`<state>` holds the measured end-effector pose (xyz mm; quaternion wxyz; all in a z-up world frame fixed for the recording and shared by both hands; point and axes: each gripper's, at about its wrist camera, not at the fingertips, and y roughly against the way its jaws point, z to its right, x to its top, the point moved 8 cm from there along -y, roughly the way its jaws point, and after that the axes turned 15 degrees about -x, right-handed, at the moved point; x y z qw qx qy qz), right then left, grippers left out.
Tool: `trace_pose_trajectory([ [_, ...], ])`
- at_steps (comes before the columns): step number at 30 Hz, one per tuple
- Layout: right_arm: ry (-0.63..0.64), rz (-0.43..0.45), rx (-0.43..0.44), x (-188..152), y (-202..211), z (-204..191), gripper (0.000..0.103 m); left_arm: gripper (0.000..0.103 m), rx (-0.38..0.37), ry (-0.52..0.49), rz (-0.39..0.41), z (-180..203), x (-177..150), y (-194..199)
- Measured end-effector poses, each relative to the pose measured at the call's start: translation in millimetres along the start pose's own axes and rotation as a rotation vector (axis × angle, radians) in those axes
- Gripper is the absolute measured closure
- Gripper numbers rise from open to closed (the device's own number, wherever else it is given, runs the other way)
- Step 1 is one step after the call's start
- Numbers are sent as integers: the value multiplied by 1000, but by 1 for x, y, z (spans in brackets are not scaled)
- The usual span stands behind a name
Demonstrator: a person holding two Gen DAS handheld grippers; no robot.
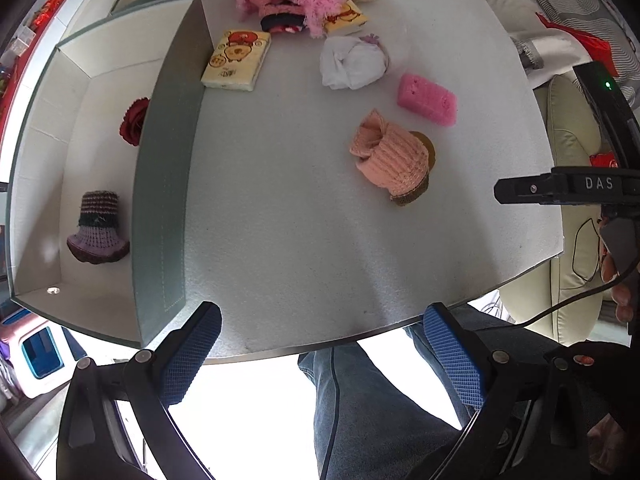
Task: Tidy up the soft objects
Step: 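Move the left tool to the pink knit hat while the right tool approaches the pink sponge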
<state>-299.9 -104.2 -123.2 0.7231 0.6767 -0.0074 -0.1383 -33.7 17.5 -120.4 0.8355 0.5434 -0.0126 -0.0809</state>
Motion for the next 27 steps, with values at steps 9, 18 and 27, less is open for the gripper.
trace_pose_trajectory([
  [9,-10,4,-43,1,-18,21,0,1,-111,163,16,11,42,-36],
  [18,-16,-4,-51,10,-24,44,0,1,-64,256,86,23,83,-86],
  [27,189,149,-116,64,-12,-15,0,1,-39,353,136,-24,63,-86],
])
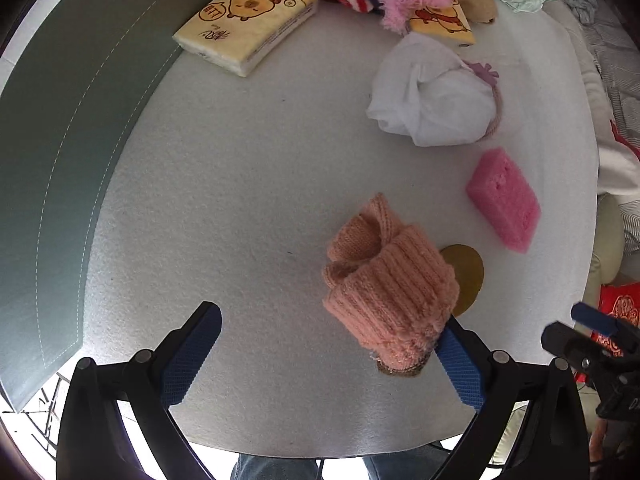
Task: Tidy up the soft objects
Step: 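Move the left tool to the pink knit hat while the right tool approaches the pink sponge, then close the left tool on the pink knit hat while the right tool grasps the pink sponge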
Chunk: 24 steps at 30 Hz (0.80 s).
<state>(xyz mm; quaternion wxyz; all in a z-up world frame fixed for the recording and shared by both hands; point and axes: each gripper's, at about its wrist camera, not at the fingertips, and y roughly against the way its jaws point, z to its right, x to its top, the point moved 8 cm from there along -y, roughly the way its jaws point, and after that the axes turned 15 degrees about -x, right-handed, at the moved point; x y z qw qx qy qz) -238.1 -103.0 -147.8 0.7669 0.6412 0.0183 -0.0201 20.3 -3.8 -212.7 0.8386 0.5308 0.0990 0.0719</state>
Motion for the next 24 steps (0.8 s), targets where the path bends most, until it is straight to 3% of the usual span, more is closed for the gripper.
trace_pose_trajectory([
  [5,91,67,-62,48,-3,-31,0,1,-10,11,-13,6,-8,-6],
  [11,175,35,-90,82,-26,-57,0,1,-24,28,-37,10,-5,-18],
  [16,262,61,-181,86,-34,-69,0,1,38,-14,-47,16,-9,-29],
  [21,263,57,-180,79,-37,-67,0,0,66,-5,-52,22,-16,-35],
  [24,297,4,-191,77,-46,-61,0,0,58,1,-79,30,-9,-42],
])
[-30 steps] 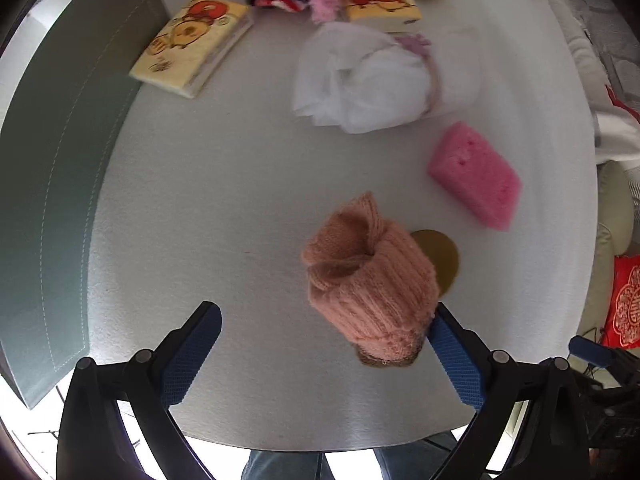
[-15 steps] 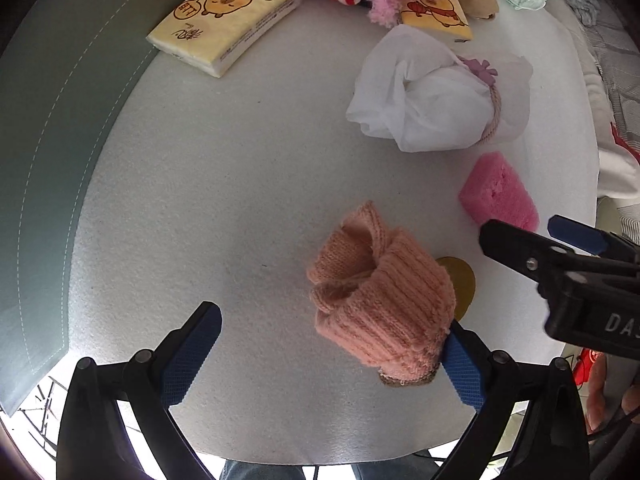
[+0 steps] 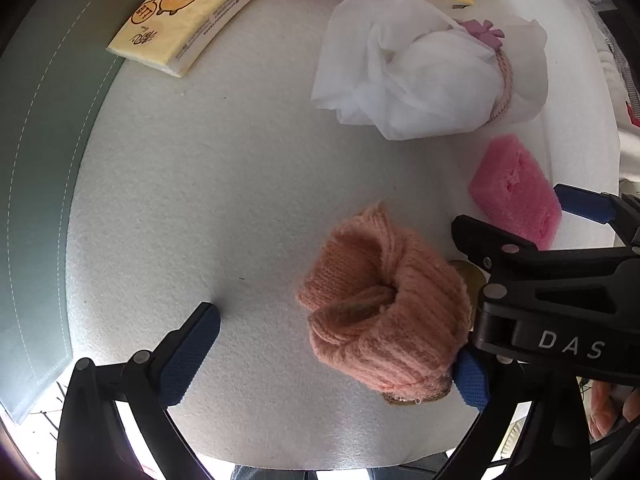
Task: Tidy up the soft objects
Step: 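Close the left tool on the pink knit hat while the right tool grasps the pink sponge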
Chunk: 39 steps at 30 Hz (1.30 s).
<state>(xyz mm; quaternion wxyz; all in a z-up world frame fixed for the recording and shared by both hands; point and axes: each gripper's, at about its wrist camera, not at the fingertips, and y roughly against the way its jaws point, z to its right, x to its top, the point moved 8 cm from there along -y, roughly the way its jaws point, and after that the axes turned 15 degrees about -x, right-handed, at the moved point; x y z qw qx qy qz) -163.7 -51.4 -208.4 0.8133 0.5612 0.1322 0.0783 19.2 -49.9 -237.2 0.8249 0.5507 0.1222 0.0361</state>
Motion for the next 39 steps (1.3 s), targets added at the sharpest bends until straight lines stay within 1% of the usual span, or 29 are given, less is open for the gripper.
trace_pose_trajectory([
  [1,9,-16,-1,2,-3,4,0,0,-9,-4,4,2,1,1],
  [2,11,-28,-2,4,-6,9,1,5,-14,-14,8,2,10,4],
  [4,0,-28,2,0,-6,3,3,19,-35,-55,14,10,9,7],
  [5,-5,-23,3,-2,-5,3,7,36,-63,-79,11,14,19,12],
  [6,-7,-16,4,-4,-3,4,10,54,-112,-94,-1,21,17,13],
  [7,-7,-5,5,-5,0,5,18,54,-121,-97,-13,23,16,13],
  [8,-4,7,9,-7,4,4,31,54,-120,-105,-18,23,16,13],
  [9,1,22,13,-7,9,4,40,55,-124,-113,-22,23,16,14],
  [10,5,30,12,-9,12,5,53,56,-129,-119,-25,23,16,15],
  [13,-1,32,57,-16,18,7,53,56,-131,-147,-19,23,17,29],
  [16,-29,62,72,-25,36,9,53,56,-128,-208,-7,25,11,44],
  [18,-54,68,93,-42,42,21,53,56,-130,-251,-7,28,2,53],
  [20,-88,62,125,-56,51,22,53,56,-105,-304,-4,26,-2,67],
  [21,-106,59,138,-65,56,14,53,56,-102,-329,1,27,-7,73],
  [24,-173,52,173,-85,68,14,53,56,-115,-377,18,27,-18,91],
  [27,-268,46,213,-103,81,15,53,56,-143,-391,52,26,-21,113],
  [29,-317,46,227,-113,89,20,53,56,-168,-384,88,24,-20,126],
  [30,-332,50,230,-117,96,17,53,56,-176,-382,107,21,-20,133],
  [32,-344,61,219,-117,106,15,52,56,-185,-382,141,17,-22,146],
  [34,-348,76,200,-114,102,38,52,56,-188,-393,169,14,-16,156],
  [35,-349,82,197,-117,108,40,52,56,-187,-397,180,18,-20,158],
  [36,-348,87,197,-120,114,45,52,56,-190,-398,189,14,-22,162],
  [39,-326,108,179,-114,128,43,52,56,-198,-393,213,3,-20,174],
])
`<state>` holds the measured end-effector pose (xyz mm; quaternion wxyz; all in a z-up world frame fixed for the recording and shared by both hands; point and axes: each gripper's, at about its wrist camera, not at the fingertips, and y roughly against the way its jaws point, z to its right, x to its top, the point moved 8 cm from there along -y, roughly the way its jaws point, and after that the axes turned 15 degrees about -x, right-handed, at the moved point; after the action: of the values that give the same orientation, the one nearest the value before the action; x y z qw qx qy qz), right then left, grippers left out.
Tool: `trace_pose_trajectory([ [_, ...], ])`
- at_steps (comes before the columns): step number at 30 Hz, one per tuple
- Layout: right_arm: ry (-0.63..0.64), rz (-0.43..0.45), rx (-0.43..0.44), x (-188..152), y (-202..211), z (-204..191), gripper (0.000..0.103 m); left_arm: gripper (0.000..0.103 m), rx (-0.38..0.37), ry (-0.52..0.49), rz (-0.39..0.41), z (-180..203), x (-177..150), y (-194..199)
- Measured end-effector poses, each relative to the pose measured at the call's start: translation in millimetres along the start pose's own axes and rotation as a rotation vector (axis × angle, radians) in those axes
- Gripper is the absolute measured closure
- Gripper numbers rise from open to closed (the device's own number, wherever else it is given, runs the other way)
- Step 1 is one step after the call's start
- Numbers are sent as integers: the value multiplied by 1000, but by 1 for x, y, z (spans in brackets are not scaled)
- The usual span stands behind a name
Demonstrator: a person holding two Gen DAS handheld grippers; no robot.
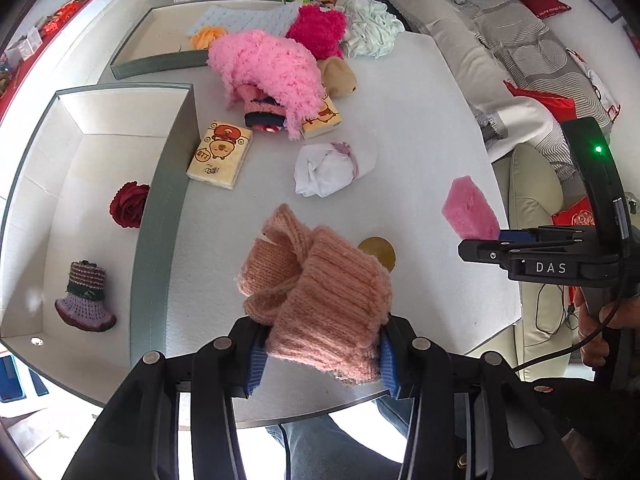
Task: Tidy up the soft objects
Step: 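Close the left tool on the pink knit hat while the right tool grasps the pink sponge, then carry the pink knit hat and pink sponge over the white box with both tools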
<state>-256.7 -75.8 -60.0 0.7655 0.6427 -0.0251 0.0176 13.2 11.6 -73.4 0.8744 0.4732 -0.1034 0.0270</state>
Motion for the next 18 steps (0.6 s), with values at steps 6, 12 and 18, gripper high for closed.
trace_pose_trajectory([
  [6,79,36,-43,7,10,-26,52,56,26,5,73,-8,3,15],
  [12,147,80,-60,16,26,-49,52,56,62,52,167,-27,4,41],
  [18,217,126,-34,33,48,-84,52,56,123,152,287,-63,3,81],
])
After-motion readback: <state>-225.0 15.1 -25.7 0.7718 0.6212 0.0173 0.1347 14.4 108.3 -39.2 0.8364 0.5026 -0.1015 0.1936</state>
